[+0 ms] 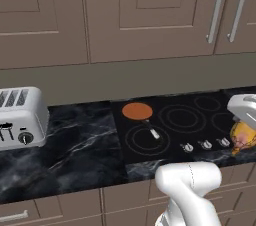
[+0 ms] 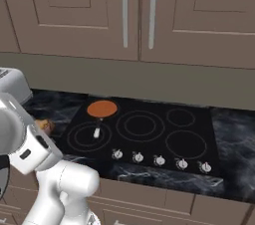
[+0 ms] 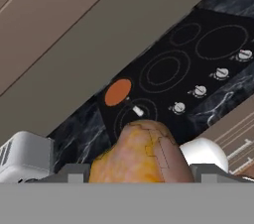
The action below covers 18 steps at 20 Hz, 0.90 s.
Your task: Retrieve the chicken drumstick from the fridge and place it on the saucepan with marinade on the stove.
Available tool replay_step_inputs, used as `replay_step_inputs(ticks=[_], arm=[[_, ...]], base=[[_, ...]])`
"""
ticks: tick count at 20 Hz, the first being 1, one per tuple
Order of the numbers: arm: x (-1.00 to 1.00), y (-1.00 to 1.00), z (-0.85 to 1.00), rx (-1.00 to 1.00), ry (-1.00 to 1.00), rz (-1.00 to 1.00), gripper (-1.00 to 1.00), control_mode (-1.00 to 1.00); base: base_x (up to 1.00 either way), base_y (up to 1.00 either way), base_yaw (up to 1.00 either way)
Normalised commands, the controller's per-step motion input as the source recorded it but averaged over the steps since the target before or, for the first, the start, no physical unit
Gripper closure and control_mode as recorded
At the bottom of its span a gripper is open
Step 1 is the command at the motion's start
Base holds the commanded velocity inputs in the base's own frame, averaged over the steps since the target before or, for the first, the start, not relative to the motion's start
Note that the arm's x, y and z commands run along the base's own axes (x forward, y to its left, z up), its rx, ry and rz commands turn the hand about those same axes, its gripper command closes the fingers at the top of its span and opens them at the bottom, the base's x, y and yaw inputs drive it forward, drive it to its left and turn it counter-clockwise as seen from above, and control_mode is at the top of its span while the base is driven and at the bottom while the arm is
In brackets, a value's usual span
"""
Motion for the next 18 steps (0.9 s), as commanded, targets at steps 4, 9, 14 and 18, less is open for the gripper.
replay_step_inputs(ticks=[4,9,14,18], arm=[[0.00,0.00,0.00,0.00,0.00,0.00,1.00,1.00],[0.00,0.00,0.00,0.00,0.00,0.00,1.00,1.00],[0.00,0.00,0.00,0.00,0.00,0.00,1.00,1.00],[0.00,0.00,0.00,0.00,0.00,0.00,1.00,1.00]], base=[[0.89,0.00,0.00],[0.57,0.00,0.00],[0.25,0.00,0.00],[0.17,0.00,0.00]])
